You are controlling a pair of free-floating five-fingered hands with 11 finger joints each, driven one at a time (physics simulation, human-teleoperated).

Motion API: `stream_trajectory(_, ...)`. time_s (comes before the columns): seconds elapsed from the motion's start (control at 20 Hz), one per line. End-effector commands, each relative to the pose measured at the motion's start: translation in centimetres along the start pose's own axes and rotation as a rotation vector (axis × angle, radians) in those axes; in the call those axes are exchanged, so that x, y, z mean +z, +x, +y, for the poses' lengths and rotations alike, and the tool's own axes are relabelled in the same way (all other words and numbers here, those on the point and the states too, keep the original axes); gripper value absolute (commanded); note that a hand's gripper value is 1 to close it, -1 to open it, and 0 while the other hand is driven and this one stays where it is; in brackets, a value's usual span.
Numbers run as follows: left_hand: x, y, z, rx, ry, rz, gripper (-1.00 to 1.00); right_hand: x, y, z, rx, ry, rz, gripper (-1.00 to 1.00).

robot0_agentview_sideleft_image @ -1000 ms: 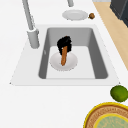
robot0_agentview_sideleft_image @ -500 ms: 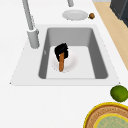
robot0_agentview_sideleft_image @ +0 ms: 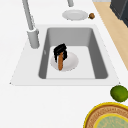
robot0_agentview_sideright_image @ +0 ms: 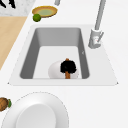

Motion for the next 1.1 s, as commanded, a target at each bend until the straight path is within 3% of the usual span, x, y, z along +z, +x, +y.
stream_trajectory(0.0, 0.0, 0.0, 0.0, 0.000, 0.000, 0.000, 0.00, -0.5, 1.2, -0.9, -0.013, 0.004, 0.053, -1.00)
stream_trajectory(0.15, 0.0, 0.0, 0.0, 0.000, 0.000, 0.000, 0.00, -0.4, 1.6, -4.0, 0.111, -0.037, 0.126, -1.00)
stream_trajectory(0.3, 0.0, 0.0, 0.0, 0.000, 0.000, 0.000, 0.00, -0.4, 1.8, -5.1, 0.168, -0.056, 0.177, -1.00)
stream_trajectory(0.5, 0.0, 0.0, 0.0, 0.000, 0.000, 0.000, 0.00, -0.1, 2.6, -5.3, 0.213, 0.051, 0.197, -1.00)
stream_trajectory(0.55, 0.0, 0.0, 0.0, 0.000, 0.000, 0.000, 0.00, -0.3, 3.1, -4.9, 0.214, 0.070, 0.159, -1.00)
stream_trajectory(0.6, 0.0, 0.0, 0.0, 0.000, 0.000, 0.000, 0.00, -0.2, 2.3, -4.9, 0.124, 0.075, 0.112, -1.00)
stream_trajectory(0.65, 0.0, 0.0, 0.0, 0.000, 0.000, 0.000, 0.00, 0.0, 2.5, -4.8, 0.148, 0.077, 0.118, -1.00)
stream_trajectory(1.05, 0.0, 0.0, 0.0, 0.000, 0.000, 0.000, 0.00, 4.6, 3.5, -6.3, 0.145, 0.106, 0.128, -1.00)
